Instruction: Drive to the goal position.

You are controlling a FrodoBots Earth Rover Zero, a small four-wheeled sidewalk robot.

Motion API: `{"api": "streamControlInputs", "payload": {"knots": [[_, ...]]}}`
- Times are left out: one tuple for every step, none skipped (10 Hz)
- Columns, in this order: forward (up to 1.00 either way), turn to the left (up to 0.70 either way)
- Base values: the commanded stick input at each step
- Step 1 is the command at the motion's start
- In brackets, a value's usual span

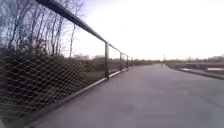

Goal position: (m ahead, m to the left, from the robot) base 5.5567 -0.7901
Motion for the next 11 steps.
{"api": "streamControlInputs", "payload": {"knots": [[0.07,0.02],[0.07,0.02],[0.06,0.02],[0.07,0.02],[0.06,0.02],[0.06,0.02],[0.06,0.02],[0.06,0.02],[0.06,0.01],[0.06,-0.02],[0.29,-0.15]]}}
